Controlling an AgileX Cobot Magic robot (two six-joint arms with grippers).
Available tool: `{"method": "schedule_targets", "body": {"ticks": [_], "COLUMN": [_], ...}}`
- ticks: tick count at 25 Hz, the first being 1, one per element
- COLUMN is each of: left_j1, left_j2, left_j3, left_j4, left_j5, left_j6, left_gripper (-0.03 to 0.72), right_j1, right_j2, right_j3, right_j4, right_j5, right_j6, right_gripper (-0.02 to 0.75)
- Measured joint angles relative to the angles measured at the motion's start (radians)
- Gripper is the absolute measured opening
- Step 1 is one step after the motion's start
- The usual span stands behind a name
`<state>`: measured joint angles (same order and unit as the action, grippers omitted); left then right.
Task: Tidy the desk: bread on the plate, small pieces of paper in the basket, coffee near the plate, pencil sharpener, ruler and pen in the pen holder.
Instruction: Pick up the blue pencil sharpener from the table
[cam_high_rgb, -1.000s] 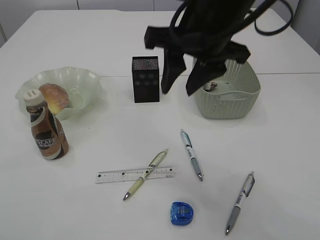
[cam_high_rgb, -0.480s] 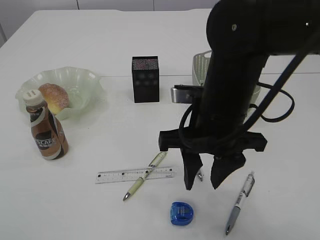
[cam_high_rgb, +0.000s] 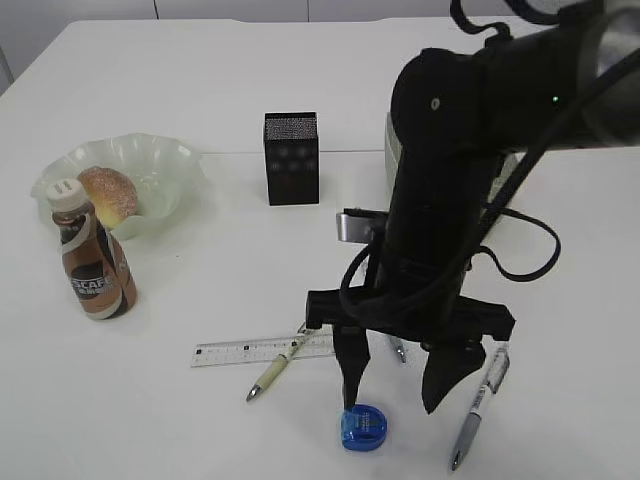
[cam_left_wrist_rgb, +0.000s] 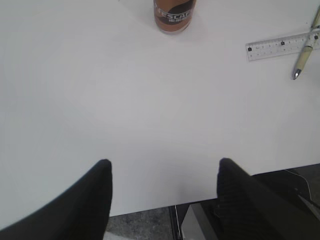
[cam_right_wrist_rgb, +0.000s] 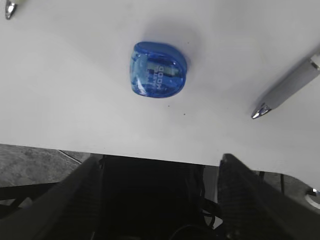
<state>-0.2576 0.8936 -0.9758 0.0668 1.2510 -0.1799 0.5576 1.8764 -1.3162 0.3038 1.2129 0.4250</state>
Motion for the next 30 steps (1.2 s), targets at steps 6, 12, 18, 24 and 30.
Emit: {"method": "schedule_targets", "body": {"ticks": [6, 12, 18, 24, 30], "left_j1": [0.000, 0.000, 0.000, 0.000, 0.000], "left_j2": [0.000, 0.000, 0.000, 0.000, 0.000], "left_j3": [0.000, 0.000, 0.000, 0.000, 0.000], "left_j4": [0.000, 0.000, 0.000, 0.000, 0.000], "left_j5": [0.000, 0.000, 0.000, 0.000, 0.000], "left_j6": [0.000, 0.000, 0.000, 0.000, 0.000], "left_gripper": [0.478, 0.478, 0.478, 0.477, 0.476], "right_j1": [0.000, 0.000, 0.000, 0.000, 0.000], "right_j2": [0.035, 0.066, 0.071, 0.101, 0.120], "right_j3": [0.000, 0.000, 0.000, 0.000, 0.000], "right_j4": [-0.002, 0.000, 0.002, 0.009, 0.009], "right_j5": [-0.004, -0.036, -0.084, -0.092, -0.105], "right_j6": [0.002, 0.002, 0.002, 0.004, 0.004], "right_gripper": [0.546, 0.547, 0.549, 0.549, 0.549]}}
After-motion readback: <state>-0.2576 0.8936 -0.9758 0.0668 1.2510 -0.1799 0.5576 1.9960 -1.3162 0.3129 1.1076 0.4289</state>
